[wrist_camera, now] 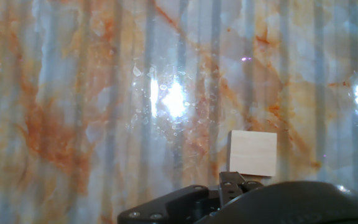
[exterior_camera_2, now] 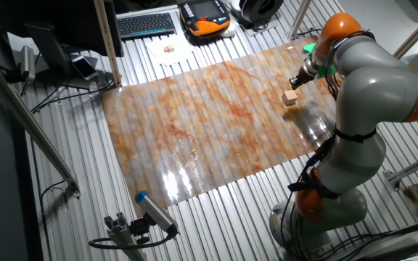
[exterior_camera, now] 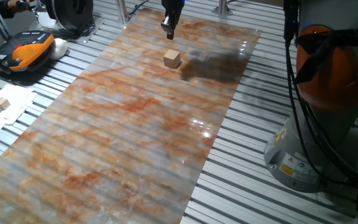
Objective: Pick up the small block on the left and move it to the right
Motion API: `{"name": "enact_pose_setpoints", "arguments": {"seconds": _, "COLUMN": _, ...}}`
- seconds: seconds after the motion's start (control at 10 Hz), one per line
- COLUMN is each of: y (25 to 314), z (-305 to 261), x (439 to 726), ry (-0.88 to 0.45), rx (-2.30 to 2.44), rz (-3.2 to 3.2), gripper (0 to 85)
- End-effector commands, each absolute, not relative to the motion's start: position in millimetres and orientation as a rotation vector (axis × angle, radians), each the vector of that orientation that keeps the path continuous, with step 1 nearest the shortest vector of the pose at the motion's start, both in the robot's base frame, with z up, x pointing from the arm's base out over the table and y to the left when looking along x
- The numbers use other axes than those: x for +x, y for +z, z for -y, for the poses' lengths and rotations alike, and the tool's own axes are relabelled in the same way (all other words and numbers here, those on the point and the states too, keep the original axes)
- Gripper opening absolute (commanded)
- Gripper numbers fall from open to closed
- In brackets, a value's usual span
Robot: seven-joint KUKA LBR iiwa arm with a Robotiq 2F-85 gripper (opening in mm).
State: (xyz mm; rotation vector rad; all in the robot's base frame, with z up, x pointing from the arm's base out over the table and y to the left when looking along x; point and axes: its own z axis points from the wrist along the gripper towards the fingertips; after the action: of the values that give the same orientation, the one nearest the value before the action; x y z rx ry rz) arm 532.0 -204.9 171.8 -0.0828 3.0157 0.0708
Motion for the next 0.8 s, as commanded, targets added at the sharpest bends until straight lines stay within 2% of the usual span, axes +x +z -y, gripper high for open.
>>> {"name": "enact_pose_setpoints", "arguments": {"seconds": 0.0, "y": 172.8, "z": 206.1, "x": 532.0, "ry": 0.097, "rx": -0.074, "rz": -3.023, "gripper": 0.0}}
{"name": "enact_pose_setpoints", "arguments": {"seconds": 0.7, "y": 172.1, "z": 205.9, "x": 531.3, "ry": 0.063, "rx": -0.046, "rz": -3.022, "gripper": 0.0}}
